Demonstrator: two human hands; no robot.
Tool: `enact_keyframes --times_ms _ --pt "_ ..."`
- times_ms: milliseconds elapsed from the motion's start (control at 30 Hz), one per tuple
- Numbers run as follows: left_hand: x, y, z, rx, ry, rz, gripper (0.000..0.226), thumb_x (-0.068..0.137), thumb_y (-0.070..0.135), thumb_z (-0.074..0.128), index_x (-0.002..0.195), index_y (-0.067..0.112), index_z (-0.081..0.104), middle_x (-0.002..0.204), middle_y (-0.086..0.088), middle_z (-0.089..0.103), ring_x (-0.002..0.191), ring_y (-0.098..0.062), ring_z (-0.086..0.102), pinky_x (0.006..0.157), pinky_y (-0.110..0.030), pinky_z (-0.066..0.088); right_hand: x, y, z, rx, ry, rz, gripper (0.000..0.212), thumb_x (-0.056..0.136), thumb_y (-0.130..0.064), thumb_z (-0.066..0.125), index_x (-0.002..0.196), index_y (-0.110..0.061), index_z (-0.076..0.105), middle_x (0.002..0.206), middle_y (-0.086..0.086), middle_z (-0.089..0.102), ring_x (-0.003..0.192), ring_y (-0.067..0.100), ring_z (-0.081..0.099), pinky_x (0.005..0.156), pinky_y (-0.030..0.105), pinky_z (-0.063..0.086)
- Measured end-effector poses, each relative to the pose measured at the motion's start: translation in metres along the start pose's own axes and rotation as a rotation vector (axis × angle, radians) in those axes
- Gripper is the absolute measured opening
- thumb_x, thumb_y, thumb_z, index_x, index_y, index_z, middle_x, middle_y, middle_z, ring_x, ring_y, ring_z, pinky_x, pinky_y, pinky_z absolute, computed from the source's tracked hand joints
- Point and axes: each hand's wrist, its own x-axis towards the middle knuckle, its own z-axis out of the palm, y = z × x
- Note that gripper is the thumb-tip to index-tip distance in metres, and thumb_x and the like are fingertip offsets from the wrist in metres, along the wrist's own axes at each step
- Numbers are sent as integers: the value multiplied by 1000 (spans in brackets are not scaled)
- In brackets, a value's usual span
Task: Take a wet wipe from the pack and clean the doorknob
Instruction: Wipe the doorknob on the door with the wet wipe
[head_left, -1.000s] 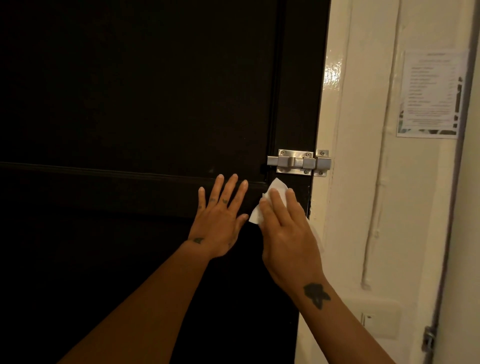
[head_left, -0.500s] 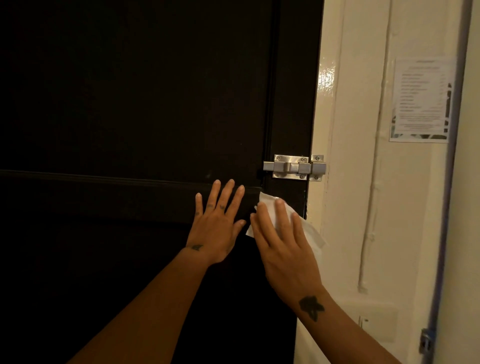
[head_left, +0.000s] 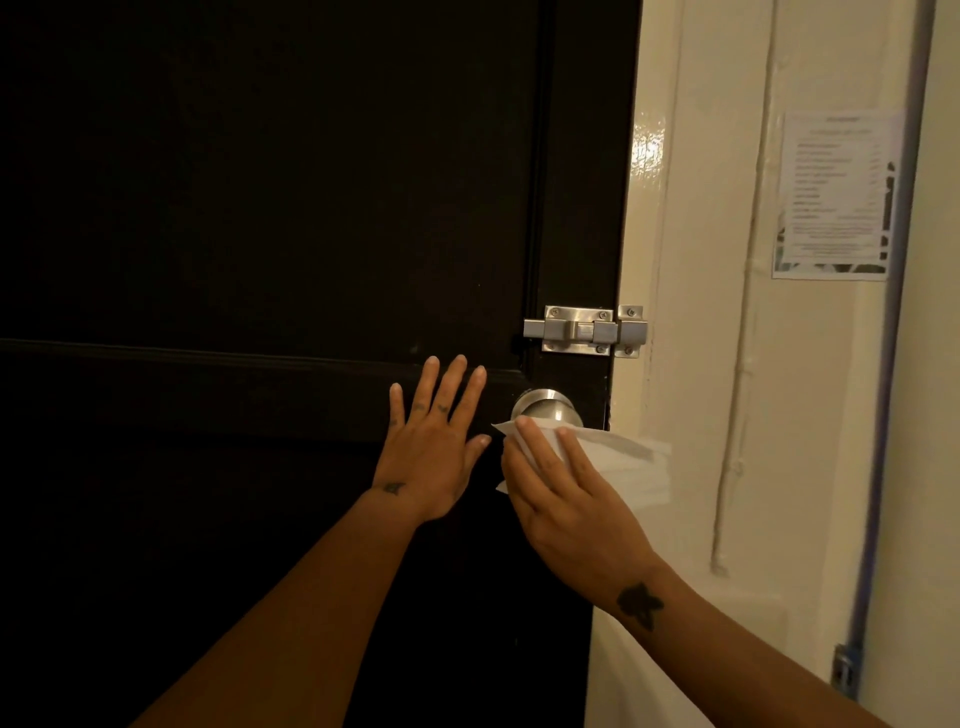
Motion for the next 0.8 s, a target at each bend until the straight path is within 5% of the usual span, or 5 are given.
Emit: enact_keyframes --times_ms 233,533,667,800 --pt "1 -1 1 5 -5 -2 65 97 43 26 129 32 -30 154 4 -26 129 -16 -36 110 -47 -16 -2 8 -2 2 14 -110 54 60 -30 75 109 -9 64 116 13 65 118 34 50 97 47 31" --pt "0 1 1 8 9 -5 66 97 42 27 128 31 -30 156 2 -23 129 -16 -35 113 -49 -13 -23 15 -8 44 101 -210 30 72 -25 72 98 -9 69 103 11 71 110 32 57 96 41 32" --pt "0 1 3 9 13 -1 65 98 42 27 129 31 -30 156 2 -24 130 -17 -35 112 -49 -14 -28 18 -13 221 264 -38 27 90 -14 43 104 -3 63 103 17 69 103 31 62 94 41 38" --pt "1 1 2 4 -1 -6 66 97 42 27 128 32 -30 156 2 -24 130 -17 -35 111 -49 -15 -14 22 -16 501 480 229 27 95 -21 41 109 -2 55 106 19 65 106 26 59 101 28 36"
